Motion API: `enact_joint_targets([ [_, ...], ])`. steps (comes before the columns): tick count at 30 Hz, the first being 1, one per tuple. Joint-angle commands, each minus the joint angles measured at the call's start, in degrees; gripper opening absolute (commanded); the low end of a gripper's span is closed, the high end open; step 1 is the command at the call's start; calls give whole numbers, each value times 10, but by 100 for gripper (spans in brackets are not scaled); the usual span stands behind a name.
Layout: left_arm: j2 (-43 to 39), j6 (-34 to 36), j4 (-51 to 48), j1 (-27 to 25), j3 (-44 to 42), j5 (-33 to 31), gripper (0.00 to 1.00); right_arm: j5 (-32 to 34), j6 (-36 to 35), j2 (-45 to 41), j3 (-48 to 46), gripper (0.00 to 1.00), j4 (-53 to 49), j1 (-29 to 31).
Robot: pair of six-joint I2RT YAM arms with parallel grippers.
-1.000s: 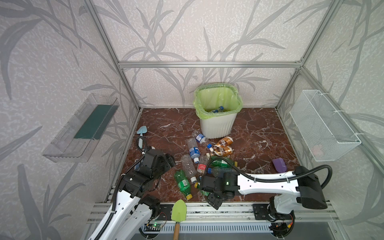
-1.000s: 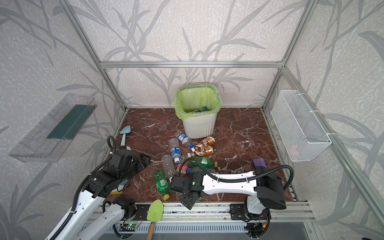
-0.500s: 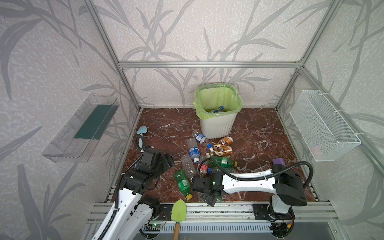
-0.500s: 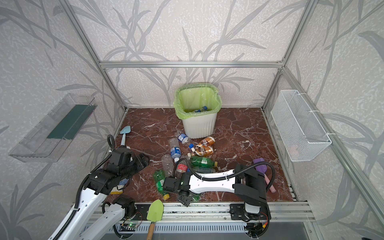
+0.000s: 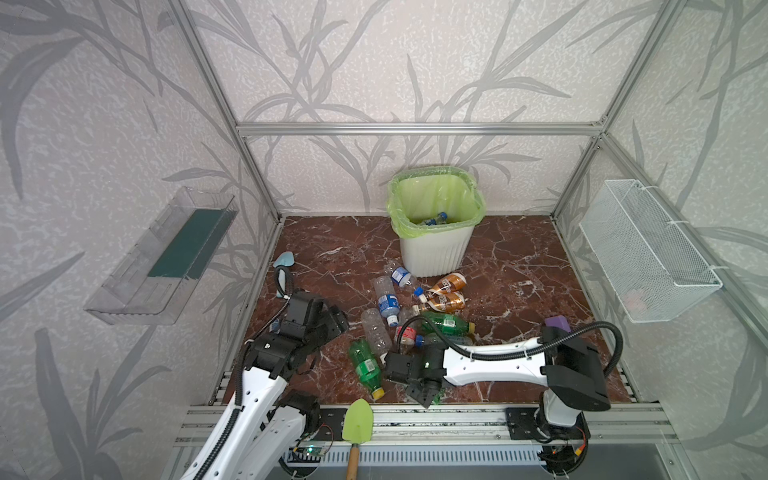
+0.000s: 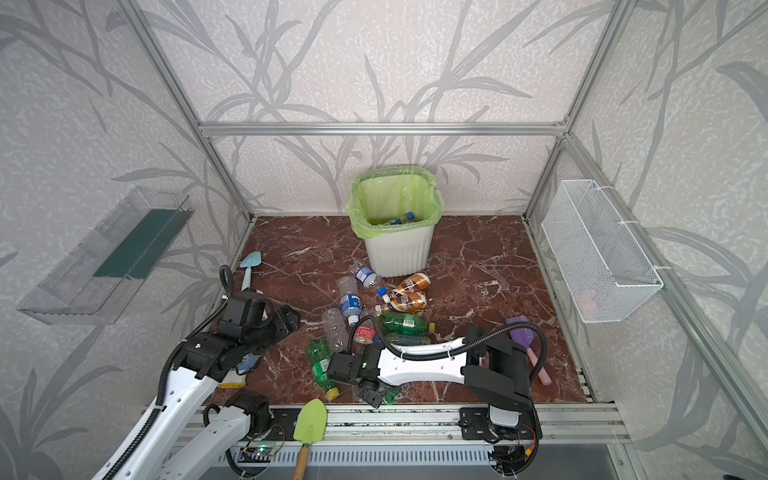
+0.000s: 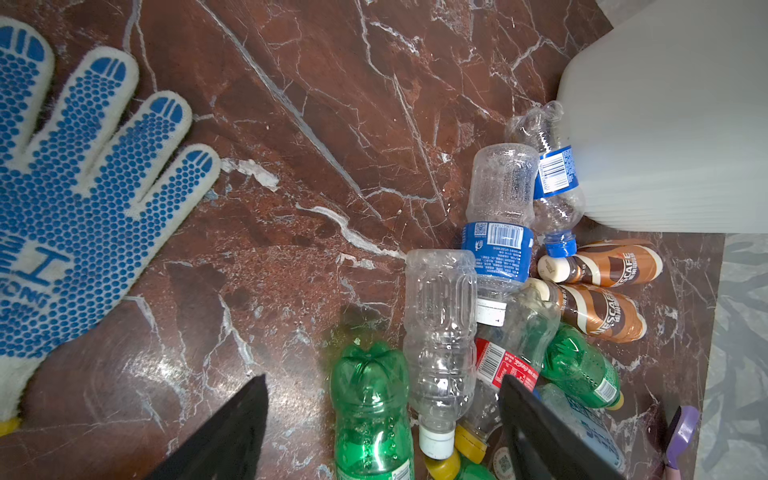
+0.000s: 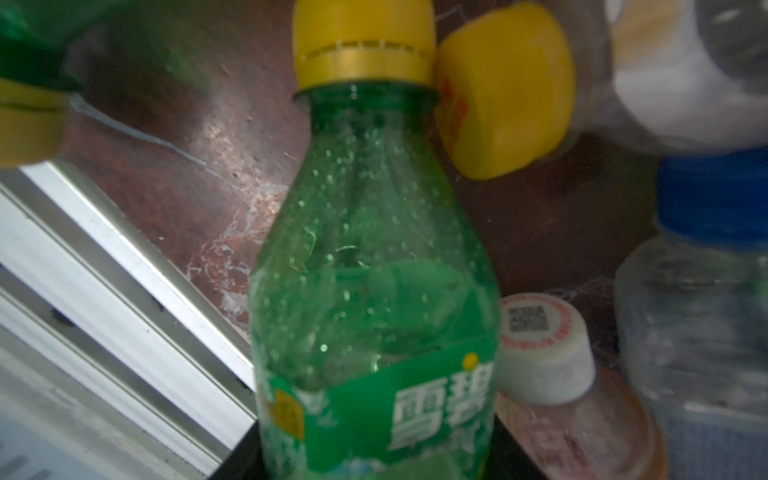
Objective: Throw the plastic bottles in the bin
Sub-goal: 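Carry the green Sprite bottle over the bin with the right gripper and drop it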
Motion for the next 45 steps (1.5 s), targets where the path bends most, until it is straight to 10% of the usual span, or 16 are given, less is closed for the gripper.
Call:
enact_joint_targets([
  [1, -1, 2, 5, 4, 15, 1, 86, -7, 39, -77, -19, 53, 5, -6],
  [12, 39, -1, 32, 5, 29, 18, 85, 41, 135, -352, -174, 53, 83, -85],
  [19, 62, -2, 49, 5, 38, 25, 85, 3, 100, -496, -175, 53, 140, -245],
  [27, 76, -10, 49, 6, 78, 36, 85, -38, -25, -284, 226, 61, 210, -401],
  [31, 73, -4, 36, 6, 98, 32, 85, -54, -5, -170, 395, 82, 142, -447],
  [39, 66, -16, 47, 7, 94, 53, 85, -36, 8, -118, 551, 94, -43, -454],
  [45, 66, 6, 26, 7, 109, 41, 85, -63, 13, -181, 424, 92, -88, -453],
])
